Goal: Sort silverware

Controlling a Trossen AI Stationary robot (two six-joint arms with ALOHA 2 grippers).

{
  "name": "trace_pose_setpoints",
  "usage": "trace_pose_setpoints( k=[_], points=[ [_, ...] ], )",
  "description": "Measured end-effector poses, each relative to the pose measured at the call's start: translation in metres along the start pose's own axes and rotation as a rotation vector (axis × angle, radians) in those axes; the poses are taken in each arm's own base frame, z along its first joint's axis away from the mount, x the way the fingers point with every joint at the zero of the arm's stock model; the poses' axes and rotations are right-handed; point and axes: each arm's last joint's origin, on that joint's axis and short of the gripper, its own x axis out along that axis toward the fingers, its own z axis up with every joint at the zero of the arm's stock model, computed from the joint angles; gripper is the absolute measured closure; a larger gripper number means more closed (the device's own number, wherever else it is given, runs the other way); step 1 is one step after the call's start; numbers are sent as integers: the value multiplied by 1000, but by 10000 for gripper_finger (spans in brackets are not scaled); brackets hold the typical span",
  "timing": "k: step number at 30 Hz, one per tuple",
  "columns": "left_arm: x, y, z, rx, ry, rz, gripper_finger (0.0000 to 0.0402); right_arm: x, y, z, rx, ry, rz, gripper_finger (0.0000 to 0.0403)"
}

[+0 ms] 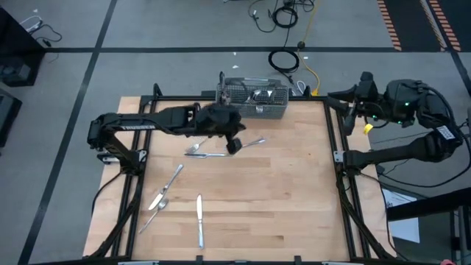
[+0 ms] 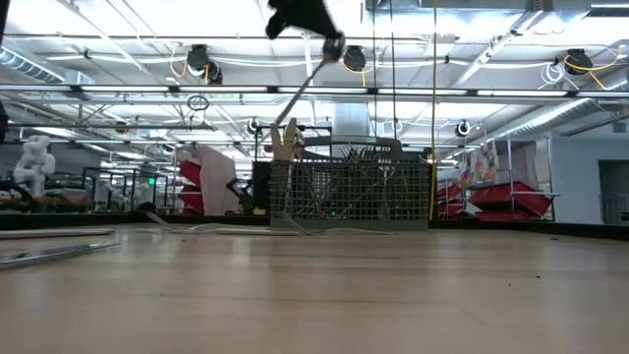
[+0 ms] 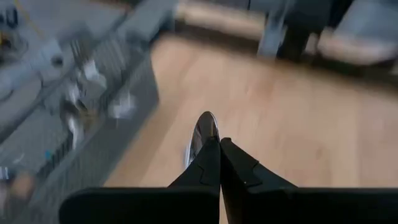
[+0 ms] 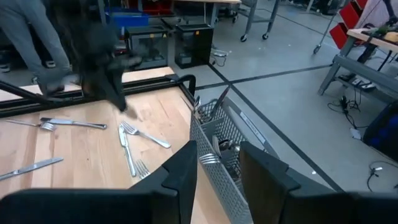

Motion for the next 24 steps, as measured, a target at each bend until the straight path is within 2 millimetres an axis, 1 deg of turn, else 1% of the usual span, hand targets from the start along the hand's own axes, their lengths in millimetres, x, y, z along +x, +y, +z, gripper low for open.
trace_pose_setpoints(
  k=[4, 7, 11, 14, 17, 20, 22, 24],
  points=[
    [-17, -5, 28, -27, -155, -31, 401, -1, 0, -1, 2, 11, 0, 293],
    [-26, -6, 44, -10, -274, -47, 401, -1, 0, -2, -1, 17, 0, 293],
    [-34, -2, 64, -26, -460, -63, 402, -1, 0, -4, -5, 31, 0, 293],
    [-38, 5, 72, -16, -544, -67, 402, -1, -1, -5, -9, 41, 1, 293],
    [-41, 14, 77, -33, -590, -88, 402, -1, -1, -5, -11, 48, 0, 293],
    [-40, 19, 78, -40, -589, -118, 402, -1, -1, -6, -14, 55, 0, 293],
    [-38, 23, 78, -32, -585, -112, 402, -1, -1, -6, -16, 55, 0, 293],
    [-37, 32, 79, -19, -588, -89, 402, -1, -1, -6, -23, 55, 0, 293]
  ],
)
